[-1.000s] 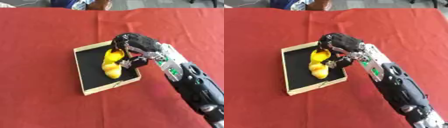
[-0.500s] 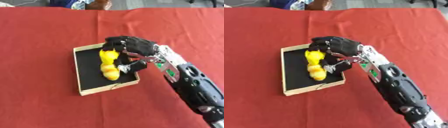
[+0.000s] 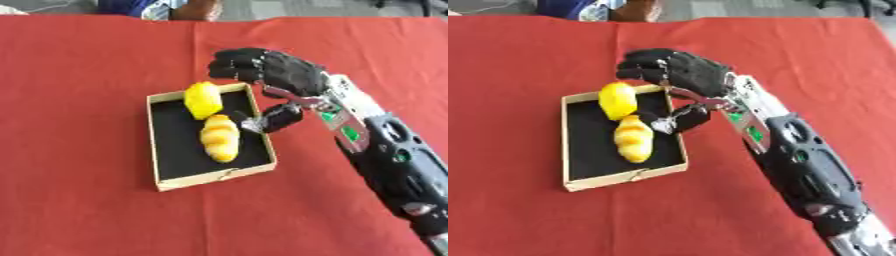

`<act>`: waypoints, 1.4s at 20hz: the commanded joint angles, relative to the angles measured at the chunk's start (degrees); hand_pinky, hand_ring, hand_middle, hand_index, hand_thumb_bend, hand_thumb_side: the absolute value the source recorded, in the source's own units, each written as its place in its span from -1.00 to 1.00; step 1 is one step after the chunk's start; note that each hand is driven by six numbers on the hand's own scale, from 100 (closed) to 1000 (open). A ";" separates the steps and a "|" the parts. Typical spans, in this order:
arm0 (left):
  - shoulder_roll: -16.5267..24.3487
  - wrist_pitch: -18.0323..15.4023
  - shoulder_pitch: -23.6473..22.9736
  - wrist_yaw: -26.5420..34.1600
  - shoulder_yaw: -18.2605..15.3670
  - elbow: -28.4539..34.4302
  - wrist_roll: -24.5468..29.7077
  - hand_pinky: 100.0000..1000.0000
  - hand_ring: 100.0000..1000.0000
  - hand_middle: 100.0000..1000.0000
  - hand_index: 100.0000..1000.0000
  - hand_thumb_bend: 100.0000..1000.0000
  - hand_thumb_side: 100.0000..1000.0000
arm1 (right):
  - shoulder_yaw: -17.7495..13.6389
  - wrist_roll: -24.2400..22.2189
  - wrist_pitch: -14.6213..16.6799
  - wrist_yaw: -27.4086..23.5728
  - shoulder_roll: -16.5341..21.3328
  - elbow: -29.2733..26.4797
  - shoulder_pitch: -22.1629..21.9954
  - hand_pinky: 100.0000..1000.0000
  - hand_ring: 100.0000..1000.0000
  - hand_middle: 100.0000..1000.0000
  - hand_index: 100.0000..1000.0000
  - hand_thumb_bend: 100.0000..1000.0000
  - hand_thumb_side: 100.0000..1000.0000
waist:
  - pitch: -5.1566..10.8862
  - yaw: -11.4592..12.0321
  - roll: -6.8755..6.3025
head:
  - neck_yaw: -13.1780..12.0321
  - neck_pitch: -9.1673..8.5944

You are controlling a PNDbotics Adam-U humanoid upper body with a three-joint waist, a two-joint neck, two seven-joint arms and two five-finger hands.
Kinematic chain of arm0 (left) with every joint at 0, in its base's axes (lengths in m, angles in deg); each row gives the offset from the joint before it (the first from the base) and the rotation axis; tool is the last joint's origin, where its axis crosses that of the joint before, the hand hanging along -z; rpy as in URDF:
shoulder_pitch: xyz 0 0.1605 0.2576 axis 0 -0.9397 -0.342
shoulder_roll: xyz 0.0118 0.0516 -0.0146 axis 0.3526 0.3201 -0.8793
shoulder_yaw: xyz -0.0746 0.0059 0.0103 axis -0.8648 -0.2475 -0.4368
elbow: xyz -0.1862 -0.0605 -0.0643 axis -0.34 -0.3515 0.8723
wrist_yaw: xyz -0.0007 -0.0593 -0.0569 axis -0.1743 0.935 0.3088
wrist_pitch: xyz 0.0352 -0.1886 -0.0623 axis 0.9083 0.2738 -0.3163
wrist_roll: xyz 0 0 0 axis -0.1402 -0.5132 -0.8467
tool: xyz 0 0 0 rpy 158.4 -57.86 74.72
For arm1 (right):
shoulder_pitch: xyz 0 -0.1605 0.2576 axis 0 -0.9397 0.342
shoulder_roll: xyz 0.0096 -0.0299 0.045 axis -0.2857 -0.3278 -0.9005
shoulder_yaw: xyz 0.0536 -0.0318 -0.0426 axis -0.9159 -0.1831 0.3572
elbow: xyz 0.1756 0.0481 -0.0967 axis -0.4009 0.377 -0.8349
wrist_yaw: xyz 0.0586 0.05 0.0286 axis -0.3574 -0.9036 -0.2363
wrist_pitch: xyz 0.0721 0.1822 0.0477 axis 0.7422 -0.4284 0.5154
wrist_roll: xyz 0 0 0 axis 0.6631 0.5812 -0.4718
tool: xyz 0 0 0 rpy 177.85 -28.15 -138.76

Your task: Pick up objects on the table and place them in the box.

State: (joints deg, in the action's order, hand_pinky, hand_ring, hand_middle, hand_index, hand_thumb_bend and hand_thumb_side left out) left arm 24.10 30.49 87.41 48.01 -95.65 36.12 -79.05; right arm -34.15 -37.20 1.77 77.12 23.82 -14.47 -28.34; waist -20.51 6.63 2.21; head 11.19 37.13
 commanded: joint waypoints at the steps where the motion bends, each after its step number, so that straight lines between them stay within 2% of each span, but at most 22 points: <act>1: 1.00 0.10 0.18 0.15 -0.11 0.92 0.18 0.65 0.63 0.26 0.56 -1.00 0.37 | -1.37 -0.41 -0.47 -4.43 1.91 -1.52 2.25 0.75 0.95 0.79 0.94 -0.89 -0.54 | 1.56 -0.07 -0.19 | -0.21 -0.34; 7: 1.01 0.15 0.12 0.15 -0.11 0.92 0.18 0.65 0.62 0.26 0.56 -1.00 0.37 | -3.30 -5.37 -2.35 -13.82 2.55 -3.34 4.08 0.75 0.96 0.79 0.94 -0.98 -0.58 | 1.74 0.13 -0.22 | -0.46 -0.37; 10: 1.09 0.10 0.14 0.12 -0.15 0.92 0.12 0.65 0.63 0.26 0.56 -1.00 0.37 | -5.30 -6.83 -4.53 -18.23 3.17 -5.20 4.32 0.75 0.96 0.78 0.93 -1.00 -0.76 | 1.72 0.02 -0.26 | -0.59 -0.37; 12: 1.28 0.03 0.21 0.01 -0.22 0.92 0.02 0.65 0.63 0.26 0.56 -1.00 0.37 | -7.40 -6.78 -7.11 -21.90 3.90 -6.68 4.37 0.75 0.96 0.76 0.91 -1.00 -0.86 | 1.71 -0.05 -0.28 | -0.74 -0.36; 13: 1.43 -0.02 0.25 -0.09 -0.26 0.92 -0.04 0.65 0.63 0.26 0.56 -1.00 0.36 | -8.51 -6.51 -8.62 -24.16 4.40 -7.40 4.32 0.76 0.97 0.75 0.91 -1.00 -0.83 | 1.70 -0.05 -0.28 | -0.82 -0.35; 15: 1.78 -0.14 0.27 -0.36 -0.41 0.92 -0.27 0.65 0.63 0.26 0.56 -1.00 0.36 | -10.75 -5.84 -11.85 -29.38 5.66 -8.58 4.11 0.78 0.98 0.72 0.87 -1.00 -0.56 | 1.67 -0.07 -0.31 | -1.08 -0.29; 17: 2.19 -0.33 0.20 -0.66 -0.61 0.92 -0.62 0.65 0.63 0.26 0.57 -1.00 0.36 | -12.95 -5.21 -14.98 -34.82 7.39 -9.84 3.82 0.79 0.99 0.71 0.85 -1.00 -0.39 | 1.61 -0.15 -0.37 | -1.31 -0.23; 18: 2.34 -0.40 0.16 -0.79 -0.68 0.92 -0.79 0.65 0.63 0.26 0.57 -1.00 0.36 | -13.76 -5.13 -16.13 -37.14 8.22 -10.48 3.64 0.80 0.99 0.71 0.85 -1.00 -0.33 | 1.57 -0.17 -0.41 | -1.44 -0.21; 22: 3.05 -0.73 -0.29 -1.45 -1.16 0.92 -1.60 0.65 0.62 0.26 0.57 -1.00 0.35 | -17.40 -3.79 -19.50 -46.47 12.14 -12.09 1.98 0.81 1.00 0.68 0.81 -1.00 0.10 | 1.39 -0.35 -0.69 | -2.06 -0.08; 25: 3.32 -0.95 -0.59 -1.91 -1.65 0.92 -2.37 0.65 0.62 0.26 0.57 -1.00 0.35 | -20.27 -3.21 -21.04 -53.54 14.52 -12.09 -0.35 0.84 1.00 0.68 0.82 -1.00 0.15 | 1.17 -0.49 -0.96 | -2.58 -0.16; 28: 3.54 -1.31 -0.76 -2.45 -2.26 0.92 -3.28 0.65 0.62 0.27 0.57 -1.00 0.34 | -22.80 -4.76 -21.56 -60.08 16.24 -11.50 -2.90 0.85 1.00 0.67 0.81 -1.00 0.19 | 0.86 -0.44 -1.34 | -3.18 -0.24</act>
